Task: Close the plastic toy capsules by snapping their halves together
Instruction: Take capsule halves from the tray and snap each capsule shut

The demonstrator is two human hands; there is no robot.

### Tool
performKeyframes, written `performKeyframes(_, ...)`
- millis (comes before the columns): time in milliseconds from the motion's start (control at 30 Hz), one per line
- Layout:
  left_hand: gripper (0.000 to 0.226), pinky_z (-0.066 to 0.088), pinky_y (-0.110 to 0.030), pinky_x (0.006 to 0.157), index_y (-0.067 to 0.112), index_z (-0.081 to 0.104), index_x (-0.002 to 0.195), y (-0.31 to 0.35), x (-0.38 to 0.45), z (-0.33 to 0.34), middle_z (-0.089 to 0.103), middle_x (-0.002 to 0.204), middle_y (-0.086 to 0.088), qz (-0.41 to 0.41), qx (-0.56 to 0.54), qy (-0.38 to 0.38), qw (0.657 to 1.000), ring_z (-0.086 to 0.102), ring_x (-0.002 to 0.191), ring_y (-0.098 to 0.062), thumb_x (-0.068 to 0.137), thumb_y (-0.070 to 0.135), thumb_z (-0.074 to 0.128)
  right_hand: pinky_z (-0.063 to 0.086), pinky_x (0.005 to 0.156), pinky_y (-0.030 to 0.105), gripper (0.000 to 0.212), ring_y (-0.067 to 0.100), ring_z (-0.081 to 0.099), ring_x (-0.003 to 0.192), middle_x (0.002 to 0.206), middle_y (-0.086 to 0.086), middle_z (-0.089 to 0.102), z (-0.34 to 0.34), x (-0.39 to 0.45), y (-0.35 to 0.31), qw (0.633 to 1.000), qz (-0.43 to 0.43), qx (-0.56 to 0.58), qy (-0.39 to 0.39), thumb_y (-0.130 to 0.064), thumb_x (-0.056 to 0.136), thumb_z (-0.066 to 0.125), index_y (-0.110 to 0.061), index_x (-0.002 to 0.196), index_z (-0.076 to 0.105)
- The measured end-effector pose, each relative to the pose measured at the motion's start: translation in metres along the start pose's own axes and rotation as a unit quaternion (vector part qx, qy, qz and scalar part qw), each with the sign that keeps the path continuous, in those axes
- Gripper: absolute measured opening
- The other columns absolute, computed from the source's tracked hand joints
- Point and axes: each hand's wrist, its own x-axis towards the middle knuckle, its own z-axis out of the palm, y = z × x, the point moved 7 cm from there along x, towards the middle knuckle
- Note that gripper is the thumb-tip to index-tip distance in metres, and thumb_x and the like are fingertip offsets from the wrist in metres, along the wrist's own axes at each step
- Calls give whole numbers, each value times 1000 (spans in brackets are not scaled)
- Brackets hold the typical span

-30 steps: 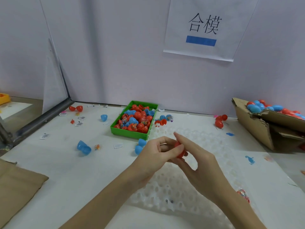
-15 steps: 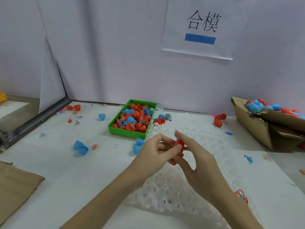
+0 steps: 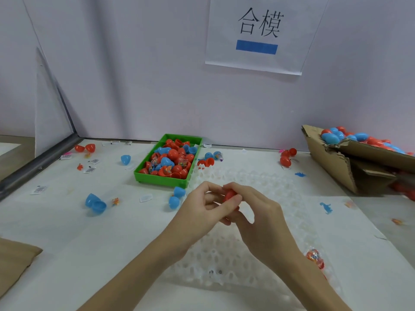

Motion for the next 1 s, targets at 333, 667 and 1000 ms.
performKeyframes(333,40,61,-39,94,1,66,128,4,-4,13,74,119,-23,-34,-180,-119,976,73,110,-38,110,27,42,45,87,1,52,-10,61,109,122,-7,70,-4,1,-5,998,15,54,24,-33,88,72,-13,135,63)
performKeyframes(667,47,56,-26,72,2,67,111,5,-2,-4,77,88,-14,-13,-53,-12,998,73,79,-24,85,39,80,55,76,21,19,6,66,85,98,-13,69,0,1,1,1000,-21,-12,-19,-19,98,66,-16,117,65)
performKeyframes(1000,34,58,-26,73,5,78,100,-2,2,-8,74,86,-19,-43,-91,-25,995,70,78,-22,84,36,77,51,92,14,51,1,63,102,126,-19,64,2,0,9,997,35,4,-63,-47,93,62,-28,140,59)
